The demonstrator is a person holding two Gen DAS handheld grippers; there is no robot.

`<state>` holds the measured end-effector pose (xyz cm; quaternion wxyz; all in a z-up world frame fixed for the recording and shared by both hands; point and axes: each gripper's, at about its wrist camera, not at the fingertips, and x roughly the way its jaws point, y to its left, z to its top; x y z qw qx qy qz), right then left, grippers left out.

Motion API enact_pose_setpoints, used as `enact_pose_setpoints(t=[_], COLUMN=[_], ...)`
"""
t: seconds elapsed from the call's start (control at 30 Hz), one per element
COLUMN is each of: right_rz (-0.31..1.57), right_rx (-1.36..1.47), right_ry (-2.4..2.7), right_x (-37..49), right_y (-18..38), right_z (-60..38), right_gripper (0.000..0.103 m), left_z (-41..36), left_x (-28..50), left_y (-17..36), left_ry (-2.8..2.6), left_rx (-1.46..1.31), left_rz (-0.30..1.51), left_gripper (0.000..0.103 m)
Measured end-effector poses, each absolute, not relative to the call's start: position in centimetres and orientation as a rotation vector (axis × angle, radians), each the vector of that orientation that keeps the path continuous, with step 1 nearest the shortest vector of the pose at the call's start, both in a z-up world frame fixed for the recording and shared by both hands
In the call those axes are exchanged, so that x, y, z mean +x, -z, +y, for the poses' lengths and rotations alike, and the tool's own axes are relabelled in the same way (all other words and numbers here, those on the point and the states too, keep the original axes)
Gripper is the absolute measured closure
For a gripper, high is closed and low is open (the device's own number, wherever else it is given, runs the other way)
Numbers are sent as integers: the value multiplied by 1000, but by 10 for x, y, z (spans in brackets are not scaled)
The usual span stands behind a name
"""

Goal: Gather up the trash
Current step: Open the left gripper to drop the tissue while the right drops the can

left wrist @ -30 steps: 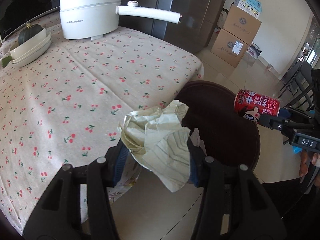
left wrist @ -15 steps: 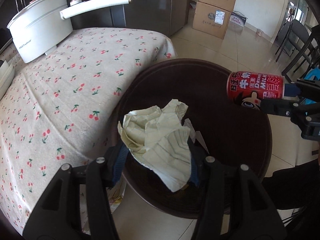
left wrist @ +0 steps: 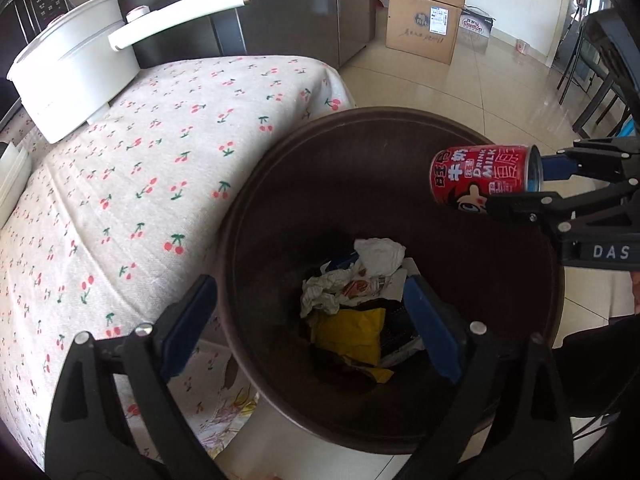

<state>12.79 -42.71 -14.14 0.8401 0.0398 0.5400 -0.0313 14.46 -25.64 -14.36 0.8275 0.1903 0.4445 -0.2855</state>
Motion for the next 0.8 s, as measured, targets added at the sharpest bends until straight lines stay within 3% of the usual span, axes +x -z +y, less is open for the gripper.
enact_pose_setpoints(t=[0.63,0.67,0.73,0.8], right_rz=[1248,1244,1234,1212], right_rx=[7,16,30,30], right_ry=[65,67,71,85], right_x=[158,158,157,156], right_y=[170,170,168,164], right_z=[-400,-399,-397,-394], right_gripper=[49,47,31,27], left_z=[-211,-209,-204,-199], left_x=[145,145,146,146], left_y=[121,121,120,119], left_ry=[539,534,526,518], left_rx=[374,373,368,362], left_rz=[944,944,943,942], left_gripper=[7,7,7,7])
